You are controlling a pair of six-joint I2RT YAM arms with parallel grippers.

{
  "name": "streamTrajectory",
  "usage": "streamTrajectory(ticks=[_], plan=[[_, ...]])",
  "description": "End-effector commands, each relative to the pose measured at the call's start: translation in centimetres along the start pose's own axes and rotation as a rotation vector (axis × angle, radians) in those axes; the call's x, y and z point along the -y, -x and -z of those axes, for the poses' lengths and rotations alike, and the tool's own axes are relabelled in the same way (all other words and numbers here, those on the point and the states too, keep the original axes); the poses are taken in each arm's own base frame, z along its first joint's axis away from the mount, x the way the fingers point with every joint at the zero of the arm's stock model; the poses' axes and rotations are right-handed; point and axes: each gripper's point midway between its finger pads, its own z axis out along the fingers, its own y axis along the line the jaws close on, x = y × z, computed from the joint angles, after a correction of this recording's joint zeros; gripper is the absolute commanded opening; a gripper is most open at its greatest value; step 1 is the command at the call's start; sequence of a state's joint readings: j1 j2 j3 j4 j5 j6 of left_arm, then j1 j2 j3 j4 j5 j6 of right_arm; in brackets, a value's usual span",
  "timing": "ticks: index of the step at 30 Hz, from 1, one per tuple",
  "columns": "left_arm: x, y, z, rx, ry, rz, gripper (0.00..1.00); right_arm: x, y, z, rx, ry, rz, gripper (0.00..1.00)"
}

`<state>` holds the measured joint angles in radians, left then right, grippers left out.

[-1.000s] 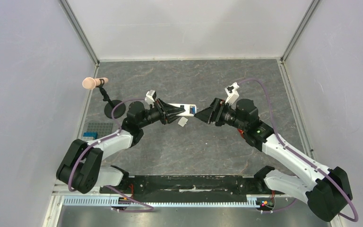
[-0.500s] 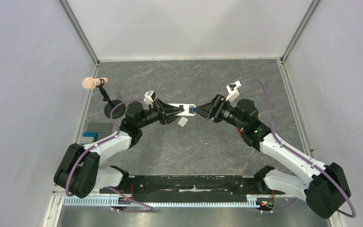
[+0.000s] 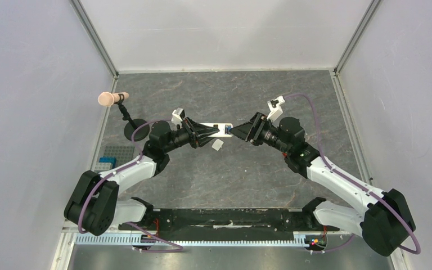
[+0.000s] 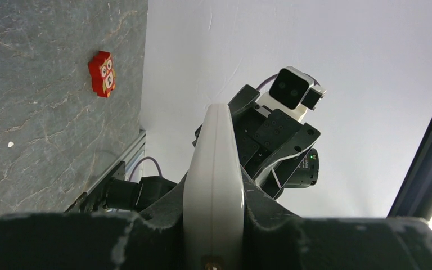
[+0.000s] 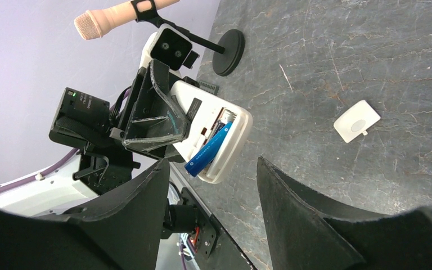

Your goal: Load the batteries into the remote control

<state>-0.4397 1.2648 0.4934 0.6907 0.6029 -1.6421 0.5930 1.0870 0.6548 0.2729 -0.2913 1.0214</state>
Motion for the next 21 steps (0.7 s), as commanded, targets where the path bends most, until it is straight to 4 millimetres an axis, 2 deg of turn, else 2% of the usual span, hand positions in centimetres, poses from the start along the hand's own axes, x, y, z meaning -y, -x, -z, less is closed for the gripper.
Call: streamTrajectory(ticks=[1, 21], plan=[[2.8, -0.1, 0.3, 0.006, -0.082, -0.015, 0.02, -1.0, 0.6, -0.2, 0.021, 0.037, 0.019, 0.6], [2.7, -0.1, 0.3, 0.007, -0.08, 0.009, 0.02, 0.7, 0.0, -0.9, 0.005, -0.019, -0.016, 0.57]])
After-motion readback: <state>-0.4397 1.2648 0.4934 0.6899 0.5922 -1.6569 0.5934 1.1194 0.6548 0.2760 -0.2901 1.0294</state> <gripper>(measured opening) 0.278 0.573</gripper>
